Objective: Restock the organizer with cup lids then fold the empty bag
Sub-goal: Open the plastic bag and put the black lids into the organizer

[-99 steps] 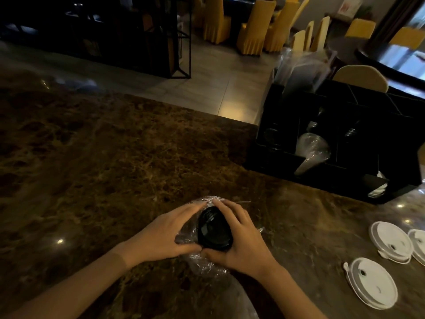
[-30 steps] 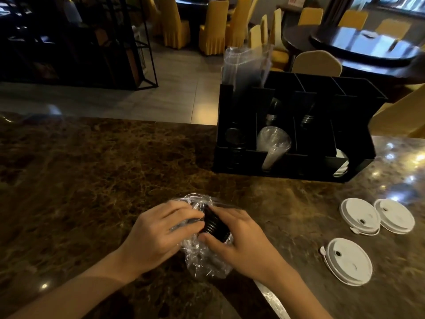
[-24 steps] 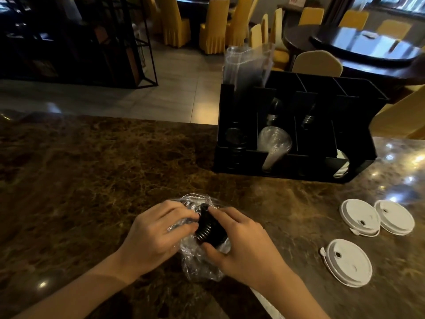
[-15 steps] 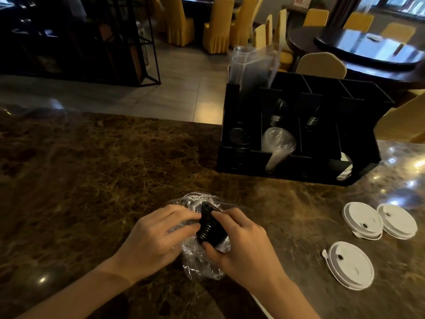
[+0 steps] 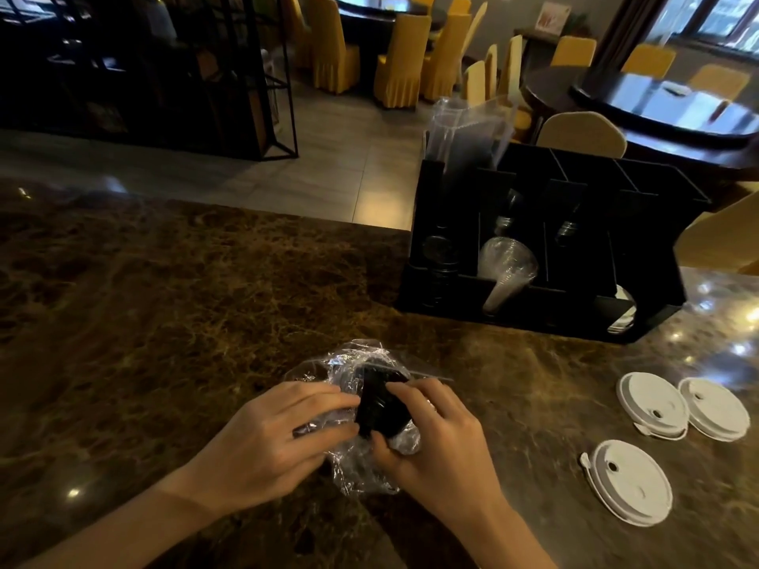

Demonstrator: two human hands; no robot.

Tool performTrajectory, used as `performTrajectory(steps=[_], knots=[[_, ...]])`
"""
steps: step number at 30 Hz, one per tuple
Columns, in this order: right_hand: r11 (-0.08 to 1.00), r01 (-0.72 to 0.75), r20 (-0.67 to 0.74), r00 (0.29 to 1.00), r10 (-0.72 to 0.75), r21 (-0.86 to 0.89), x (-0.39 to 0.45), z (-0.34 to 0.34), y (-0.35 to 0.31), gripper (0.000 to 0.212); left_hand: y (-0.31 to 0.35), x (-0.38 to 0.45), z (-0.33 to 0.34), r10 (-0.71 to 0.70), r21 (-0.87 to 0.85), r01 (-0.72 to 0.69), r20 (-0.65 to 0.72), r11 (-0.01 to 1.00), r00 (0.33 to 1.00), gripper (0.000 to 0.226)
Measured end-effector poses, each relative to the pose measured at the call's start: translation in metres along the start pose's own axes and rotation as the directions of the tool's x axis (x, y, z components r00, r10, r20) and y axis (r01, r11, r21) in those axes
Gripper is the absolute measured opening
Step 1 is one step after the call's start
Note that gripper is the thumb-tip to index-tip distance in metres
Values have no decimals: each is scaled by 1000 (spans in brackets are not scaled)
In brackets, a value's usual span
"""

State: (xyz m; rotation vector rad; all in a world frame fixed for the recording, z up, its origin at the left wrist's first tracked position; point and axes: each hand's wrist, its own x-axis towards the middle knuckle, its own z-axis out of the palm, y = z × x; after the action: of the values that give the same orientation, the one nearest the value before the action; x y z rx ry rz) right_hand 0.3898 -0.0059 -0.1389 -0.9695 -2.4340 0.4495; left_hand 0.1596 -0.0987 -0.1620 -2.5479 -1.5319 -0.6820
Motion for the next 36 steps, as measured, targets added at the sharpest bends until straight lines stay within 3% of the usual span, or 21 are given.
performTrajectory(steps=[12,19,22,27,29,31,34,36], knots=[[969,89,-111,992,-65,232,7,-9,-7,51,-9,-19,-14,-153,150,147,28,978,988,32],[862,216,-227,966,-121,459,9,-18,-30,53,-4,-27,-42,-153,191,137,71,972,986,45],[848,262,-266,952,-150,461,9,-20,-42,56,5,-32,-64,-188,97,178,97,979,977,60],[848,361,-336,912,-235,388,11,-27,-63,57,25,-33,-98,-361,-164,369,77,915,929,66],[847,380,-357,901,-248,372,12,-32,-73,56,29,-29,-109,-431,-330,430,72,840,899,62],[855,398,-374,888,-268,332,15,-39,-80,55,31,-20,-122,-510,-572,464,91,676,856,58],[869,421,-384,871,-307,260,21,-53,-85,54,32,-3,-144,-588,-874,416,204,251,783,36],[889,420,-382,863,-330,180,25,-63,-84,54,30,8,-154,-607,-941,339,260,17,751,27]])
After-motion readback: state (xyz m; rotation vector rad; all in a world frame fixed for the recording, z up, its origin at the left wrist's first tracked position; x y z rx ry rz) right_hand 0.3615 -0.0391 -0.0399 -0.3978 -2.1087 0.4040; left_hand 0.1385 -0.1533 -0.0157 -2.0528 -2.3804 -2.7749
